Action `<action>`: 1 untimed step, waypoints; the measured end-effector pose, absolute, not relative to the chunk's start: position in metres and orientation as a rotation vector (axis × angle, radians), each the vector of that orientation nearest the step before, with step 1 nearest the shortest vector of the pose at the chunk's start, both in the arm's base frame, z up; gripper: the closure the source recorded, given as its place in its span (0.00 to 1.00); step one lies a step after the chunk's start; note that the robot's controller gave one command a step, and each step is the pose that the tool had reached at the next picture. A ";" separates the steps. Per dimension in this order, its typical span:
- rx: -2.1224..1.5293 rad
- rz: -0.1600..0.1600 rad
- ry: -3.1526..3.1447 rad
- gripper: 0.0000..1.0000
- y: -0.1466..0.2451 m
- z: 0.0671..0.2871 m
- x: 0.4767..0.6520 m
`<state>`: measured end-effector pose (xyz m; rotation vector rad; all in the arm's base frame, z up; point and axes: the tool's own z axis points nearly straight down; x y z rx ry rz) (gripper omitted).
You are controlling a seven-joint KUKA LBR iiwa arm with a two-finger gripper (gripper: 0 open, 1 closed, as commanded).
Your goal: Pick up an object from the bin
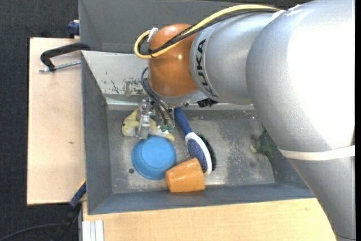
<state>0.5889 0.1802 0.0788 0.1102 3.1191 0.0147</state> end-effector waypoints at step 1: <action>0.130 0.016 3.128 1.00 0.177 0.076 0.606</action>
Offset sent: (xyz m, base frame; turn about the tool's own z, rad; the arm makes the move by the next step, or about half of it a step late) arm 0.0134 -0.0078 -0.0088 0.0144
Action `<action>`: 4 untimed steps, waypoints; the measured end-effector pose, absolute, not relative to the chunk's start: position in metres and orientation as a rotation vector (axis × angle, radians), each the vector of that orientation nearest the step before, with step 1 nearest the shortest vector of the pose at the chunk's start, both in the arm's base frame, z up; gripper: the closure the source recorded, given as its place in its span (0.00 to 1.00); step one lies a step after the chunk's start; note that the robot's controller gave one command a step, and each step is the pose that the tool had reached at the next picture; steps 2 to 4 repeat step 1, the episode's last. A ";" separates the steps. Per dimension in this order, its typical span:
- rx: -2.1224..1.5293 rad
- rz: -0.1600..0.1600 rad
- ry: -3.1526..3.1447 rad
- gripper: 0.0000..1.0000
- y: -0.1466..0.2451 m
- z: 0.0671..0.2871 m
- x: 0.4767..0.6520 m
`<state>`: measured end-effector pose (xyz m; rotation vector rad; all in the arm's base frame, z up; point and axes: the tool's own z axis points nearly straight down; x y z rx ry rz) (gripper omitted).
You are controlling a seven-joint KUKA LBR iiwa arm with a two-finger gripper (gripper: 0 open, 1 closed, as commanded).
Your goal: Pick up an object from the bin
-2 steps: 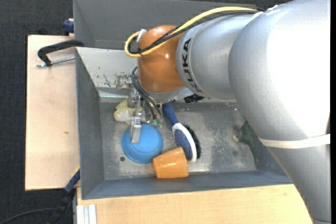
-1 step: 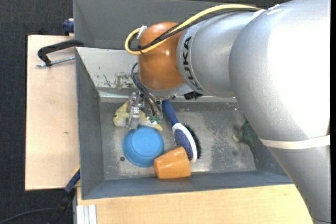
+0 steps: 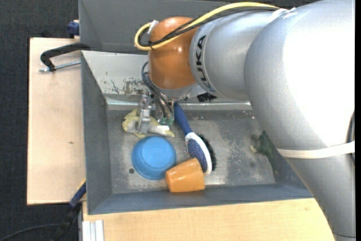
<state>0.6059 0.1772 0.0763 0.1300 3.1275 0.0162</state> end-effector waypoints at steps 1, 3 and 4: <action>0.078 0.010 3.125 1.00 0.184 0.253 0.588; 0.078 0.010 3.125 1.00 0.184 0.253 0.588; 0.078 0.010 3.125 1.00 0.184 0.253 0.588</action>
Offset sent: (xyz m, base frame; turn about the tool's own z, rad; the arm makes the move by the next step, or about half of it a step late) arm -0.0207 0.0052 0.1695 -0.0323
